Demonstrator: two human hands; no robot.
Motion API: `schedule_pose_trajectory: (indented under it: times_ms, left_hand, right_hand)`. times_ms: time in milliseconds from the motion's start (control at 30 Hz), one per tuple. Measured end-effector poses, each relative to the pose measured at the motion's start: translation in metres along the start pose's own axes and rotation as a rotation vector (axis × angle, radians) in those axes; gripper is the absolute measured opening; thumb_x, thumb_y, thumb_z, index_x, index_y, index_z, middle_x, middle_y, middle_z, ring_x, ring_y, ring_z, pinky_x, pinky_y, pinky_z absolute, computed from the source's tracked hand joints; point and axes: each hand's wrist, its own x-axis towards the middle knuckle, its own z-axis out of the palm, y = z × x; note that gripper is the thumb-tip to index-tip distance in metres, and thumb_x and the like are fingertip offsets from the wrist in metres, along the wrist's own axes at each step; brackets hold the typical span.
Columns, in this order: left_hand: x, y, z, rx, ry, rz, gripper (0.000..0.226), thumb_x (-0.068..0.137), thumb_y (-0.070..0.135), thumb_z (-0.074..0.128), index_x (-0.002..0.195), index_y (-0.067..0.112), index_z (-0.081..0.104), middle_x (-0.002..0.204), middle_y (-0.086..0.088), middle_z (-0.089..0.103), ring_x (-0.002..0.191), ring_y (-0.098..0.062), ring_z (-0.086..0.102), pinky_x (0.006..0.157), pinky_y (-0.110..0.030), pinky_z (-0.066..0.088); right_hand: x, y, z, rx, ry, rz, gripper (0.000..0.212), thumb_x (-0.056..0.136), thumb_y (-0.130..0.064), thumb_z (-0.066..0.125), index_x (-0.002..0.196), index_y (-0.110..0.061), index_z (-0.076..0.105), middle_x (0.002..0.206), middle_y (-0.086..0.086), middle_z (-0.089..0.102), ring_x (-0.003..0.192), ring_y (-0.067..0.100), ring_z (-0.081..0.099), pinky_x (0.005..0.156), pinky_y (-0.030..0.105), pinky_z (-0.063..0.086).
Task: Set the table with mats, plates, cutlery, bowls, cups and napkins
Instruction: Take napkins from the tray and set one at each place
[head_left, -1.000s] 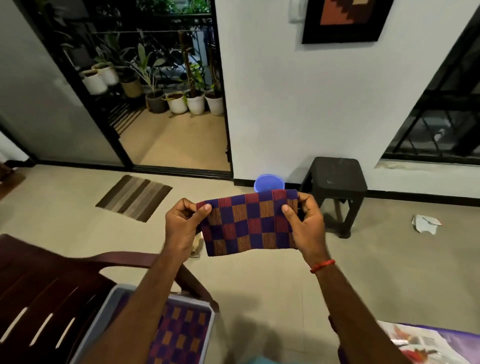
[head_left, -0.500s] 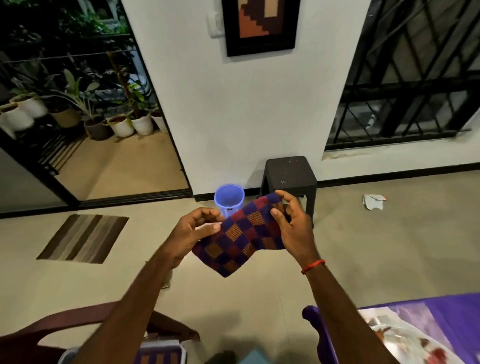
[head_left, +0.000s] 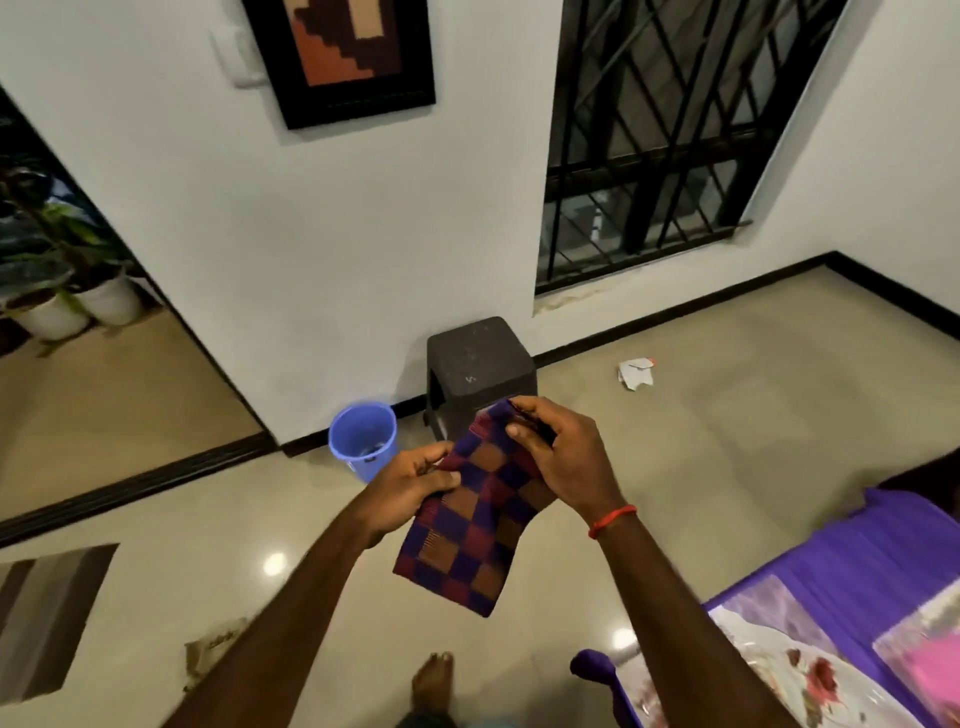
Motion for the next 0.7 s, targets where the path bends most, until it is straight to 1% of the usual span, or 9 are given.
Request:
schedule_pose_trajectory:
  times_ms: [100,167,233,300,367,433,533,633,700]
  left_hand:
    - [0.036,0.01,-0.016,-0.035,-0.043,-0.012,0.024,0.103,0.014,0.056,0.124,0.016,0.067,0.11,-0.006,0.078,0.099,-0.025,0.075,0.083,-0.034,0.06]
    - [0.058,0.014,-0.025,-0.071,-0.066,-0.01,0.024,0.103,0.014,0.056,0.125,0.015,0.067,0.111,-0.007,0.078,0.101,-0.027,0.075,0.083,-0.033,0.06]
    - [0.077,0.016,-0.033,-0.13,-0.088,-0.02,0.027,0.102,0.015,0.058,0.128,0.015,0.065,0.115,-0.009,0.076,0.105,-0.031,0.073,0.088,-0.038,0.06]
    - [0.096,0.015,-0.042,-0.195,-0.11,-0.038,0.03,0.1,0.015,0.06,0.13,0.014,0.063,0.119,-0.012,0.075,0.108,-0.034,0.072,0.09,-0.043,0.059]
    - [0.114,0.018,-0.049,-0.235,-0.134,-0.046,0.032,0.099,0.013,0.061,0.131,0.015,0.061,0.12,-0.014,0.074,0.107,-0.034,0.073,0.087,-0.042,0.06]
    - [0.132,0.022,-0.053,-0.237,-0.178,-0.05,0.032,0.099,0.01,0.06,0.13,0.017,0.06,0.118,-0.013,0.075,0.105,-0.033,0.073,0.085,-0.041,0.061]
    - [0.154,0.027,-0.055,-0.244,-0.238,-0.061,0.034,0.099,0.006,0.06,0.131,0.019,0.058,0.115,-0.009,0.076,0.104,-0.031,0.074,0.082,-0.039,0.063]
    - [0.175,0.03,-0.056,-0.284,-0.277,-0.077,0.04,0.098,0.004,0.059,0.134,0.021,0.056,0.119,-0.009,0.075,0.108,-0.031,0.073,0.082,-0.04,0.062]
    - [0.187,0.031,-0.055,-0.294,-0.286,-0.086,0.043,0.098,0.003,0.059,0.135,0.024,0.055,0.119,-0.009,0.075,0.108,-0.032,0.072,0.082,-0.043,0.062]
  right_hand:
    - [0.021,0.025,0.007,-0.131,0.162,0.132,0.051,0.092,-0.036,0.071,0.138,-0.035,0.05,0.127,-0.012,0.062,0.116,0.006,0.055,0.097,0.032,0.052]
    - [0.03,0.043,0.012,-0.104,0.238,0.358,0.067,0.09,-0.042,0.072,0.147,-0.036,0.038,0.144,-0.003,0.052,0.131,0.016,0.047,0.101,0.038,0.049]
    - [0.03,0.052,0.02,0.054,0.253,0.625,0.076,0.089,-0.048,0.07,0.152,-0.031,0.032,0.152,0.004,0.044,0.137,0.023,0.044,0.097,0.04,0.052]
    - [0.025,0.053,0.032,0.274,0.177,0.854,0.079,0.086,-0.058,0.064,0.15,-0.022,0.037,0.149,0.01,0.048,0.13,0.024,0.052,0.094,0.038,0.053]
    - [0.018,0.05,0.043,0.468,0.024,0.999,0.074,0.081,-0.072,0.055,0.135,-0.02,0.055,0.132,0.009,0.064,0.116,0.023,0.063,0.098,0.044,0.054]
    - [0.015,0.048,0.055,0.7,-0.048,1.05,0.058,0.091,-0.069,0.048,0.122,-0.023,0.063,0.116,0.007,0.074,0.107,0.026,0.07,0.097,0.049,0.056]
    - [0.023,0.046,0.068,0.963,0.097,1.0,0.039,0.101,-0.047,0.052,0.13,-0.022,0.06,0.121,0.006,0.072,0.113,0.03,0.069,0.099,0.054,0.053]
    - [0.038,0.046,0.064,1.001,0.242,0.932,0.033,0.102,-0.027,0.057,0.134,-0.021,0.054,0.126,0.007,0.07,0.115,0.032,0.067,0.1,0.056,0.052]
    - [0.043,0.048,0.055,0.972,0.306,0.907,0.03,0.102,-0.02,0.057,0.132,-0.021,0.055,0.124,0.008,0.071,0.112,0.03,0.069,0.098,0.053,0.055]
